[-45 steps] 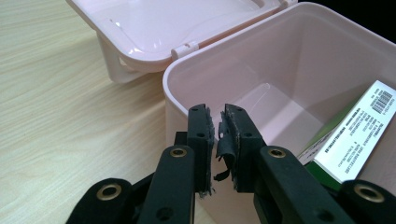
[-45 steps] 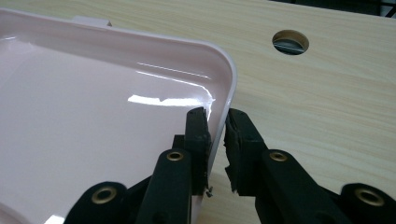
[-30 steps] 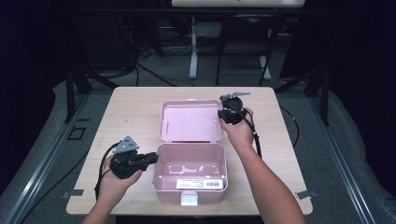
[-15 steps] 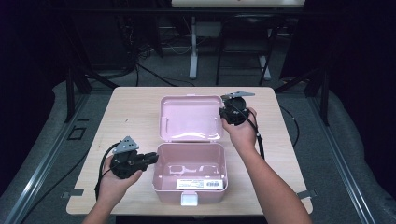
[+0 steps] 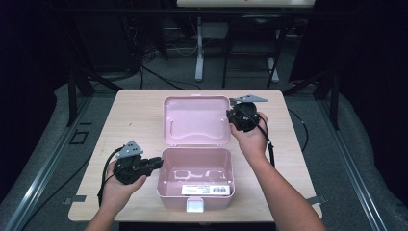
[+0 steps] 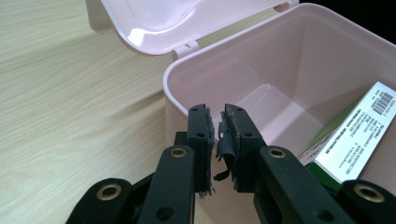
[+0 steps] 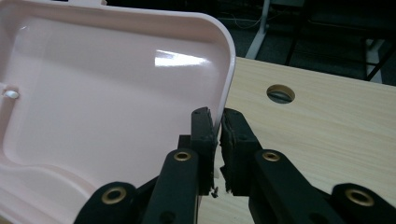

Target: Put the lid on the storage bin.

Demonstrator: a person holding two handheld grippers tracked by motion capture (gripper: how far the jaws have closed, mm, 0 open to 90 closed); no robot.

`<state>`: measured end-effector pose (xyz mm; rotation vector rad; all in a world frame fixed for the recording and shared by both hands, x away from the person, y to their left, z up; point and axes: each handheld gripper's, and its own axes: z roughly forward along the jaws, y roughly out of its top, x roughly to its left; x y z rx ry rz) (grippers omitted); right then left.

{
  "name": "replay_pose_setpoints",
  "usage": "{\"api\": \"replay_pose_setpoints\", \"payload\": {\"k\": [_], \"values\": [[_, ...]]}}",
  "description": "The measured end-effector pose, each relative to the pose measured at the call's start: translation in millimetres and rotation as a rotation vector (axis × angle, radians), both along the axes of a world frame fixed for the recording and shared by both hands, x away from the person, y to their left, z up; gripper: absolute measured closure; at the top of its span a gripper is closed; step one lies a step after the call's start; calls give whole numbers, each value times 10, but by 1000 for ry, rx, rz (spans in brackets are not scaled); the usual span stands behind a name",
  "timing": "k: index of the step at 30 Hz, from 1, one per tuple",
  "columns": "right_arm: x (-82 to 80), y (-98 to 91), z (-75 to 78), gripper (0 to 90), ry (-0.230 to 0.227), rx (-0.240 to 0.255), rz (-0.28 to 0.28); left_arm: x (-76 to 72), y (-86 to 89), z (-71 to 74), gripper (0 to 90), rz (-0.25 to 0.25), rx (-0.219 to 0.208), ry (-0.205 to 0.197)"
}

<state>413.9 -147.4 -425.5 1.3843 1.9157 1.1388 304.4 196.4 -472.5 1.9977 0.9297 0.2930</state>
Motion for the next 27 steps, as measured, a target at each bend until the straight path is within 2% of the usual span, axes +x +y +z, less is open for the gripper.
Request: {"api": "replay_pose_setpoints", "payload": {"k": [10, 18, 23, 25, 27], "values": [[-165, -36, 84, 846, -61, 10, 23, 1, 9, -7, 808, 1, -9, 2], [-203, -43, 81, 848, -76, 18, 21, 40, -1, -13, 744, 17, 0, -6], [-234, -51, 76, 848, -92, 20, 24, 134, 24, 39, 717, 49, -4, -33], [-239, -52, 71, 847, -96, 22, 23, 185, 30, 78, 687, 66, -28, -51], [-246, -52, 70, 848, -101, 24, 21, 244, 16, 123, 676, 79, -29, -70]]}}
